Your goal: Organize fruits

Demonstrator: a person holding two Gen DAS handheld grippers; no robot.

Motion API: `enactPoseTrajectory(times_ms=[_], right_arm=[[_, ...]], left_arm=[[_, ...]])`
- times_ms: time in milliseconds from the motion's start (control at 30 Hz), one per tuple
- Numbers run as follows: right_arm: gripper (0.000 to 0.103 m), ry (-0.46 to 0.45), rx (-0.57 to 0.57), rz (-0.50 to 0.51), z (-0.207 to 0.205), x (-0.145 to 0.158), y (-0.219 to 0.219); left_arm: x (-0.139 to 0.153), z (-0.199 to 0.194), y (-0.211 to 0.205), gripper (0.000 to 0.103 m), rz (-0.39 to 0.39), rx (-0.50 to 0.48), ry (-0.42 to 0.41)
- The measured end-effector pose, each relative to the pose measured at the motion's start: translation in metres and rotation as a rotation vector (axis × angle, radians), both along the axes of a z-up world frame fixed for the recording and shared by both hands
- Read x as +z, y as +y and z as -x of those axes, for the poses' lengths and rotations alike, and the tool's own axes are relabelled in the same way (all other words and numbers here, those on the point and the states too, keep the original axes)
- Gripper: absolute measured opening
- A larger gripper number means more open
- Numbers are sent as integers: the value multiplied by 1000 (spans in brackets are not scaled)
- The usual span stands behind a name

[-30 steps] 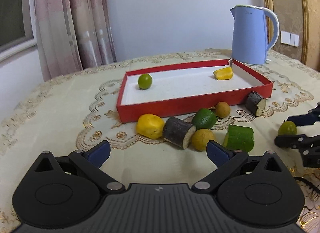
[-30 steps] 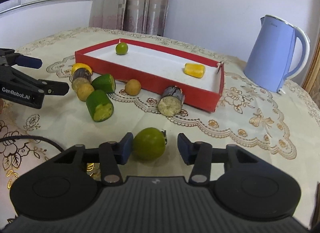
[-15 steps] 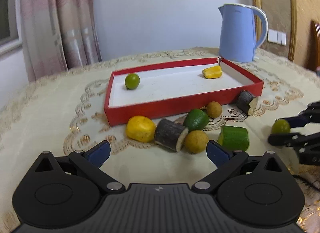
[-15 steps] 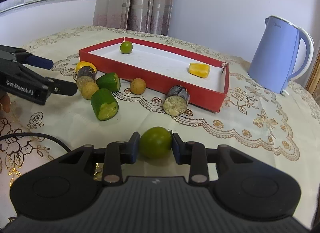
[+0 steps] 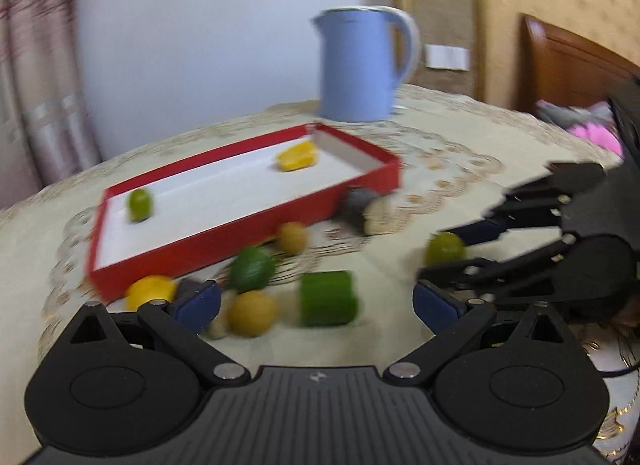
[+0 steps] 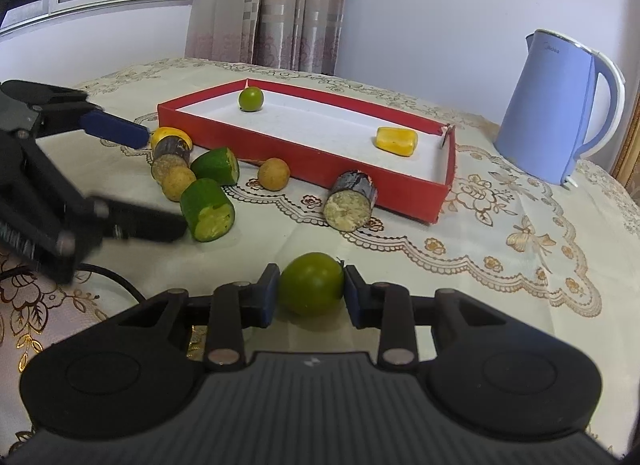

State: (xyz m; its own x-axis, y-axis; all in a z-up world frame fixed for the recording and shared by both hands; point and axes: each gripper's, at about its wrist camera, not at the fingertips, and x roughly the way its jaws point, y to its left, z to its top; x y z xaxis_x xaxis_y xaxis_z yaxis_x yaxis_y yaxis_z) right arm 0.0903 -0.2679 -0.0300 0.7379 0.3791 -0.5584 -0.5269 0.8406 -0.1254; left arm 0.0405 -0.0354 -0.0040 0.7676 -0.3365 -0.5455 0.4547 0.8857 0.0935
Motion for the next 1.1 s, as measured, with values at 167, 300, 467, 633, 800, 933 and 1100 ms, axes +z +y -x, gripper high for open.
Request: enactPoseTrajectory(times_ms=[167,300,467,633,800,933,1100], right_arm=[[32,-5,-23,-4,1,2,-8],[32,-14,-41,-10,1,4,-15],[32,-10,-42,-17,1,3,-17],[32,-11,-32,-19,1,3,-18],[32,-17,-17,-16,2,1,-18],[32,-16,-12,-14,2,1,-17],[32,-19,-22,-22,2,2,-19]], left_arm=[[-4,-7,-14,87,-14,-51,21],[-8,-15,-19,70,-21,-56,61],[-14,-26,-14,53,-15,-21,120],[-15,-27,-11,48,3,-4,129],[-16,-28,-3,40,38,43,147],[-15,-26,-3,37,47,61,145],[-13,-20,-4,35,49,76,106]])
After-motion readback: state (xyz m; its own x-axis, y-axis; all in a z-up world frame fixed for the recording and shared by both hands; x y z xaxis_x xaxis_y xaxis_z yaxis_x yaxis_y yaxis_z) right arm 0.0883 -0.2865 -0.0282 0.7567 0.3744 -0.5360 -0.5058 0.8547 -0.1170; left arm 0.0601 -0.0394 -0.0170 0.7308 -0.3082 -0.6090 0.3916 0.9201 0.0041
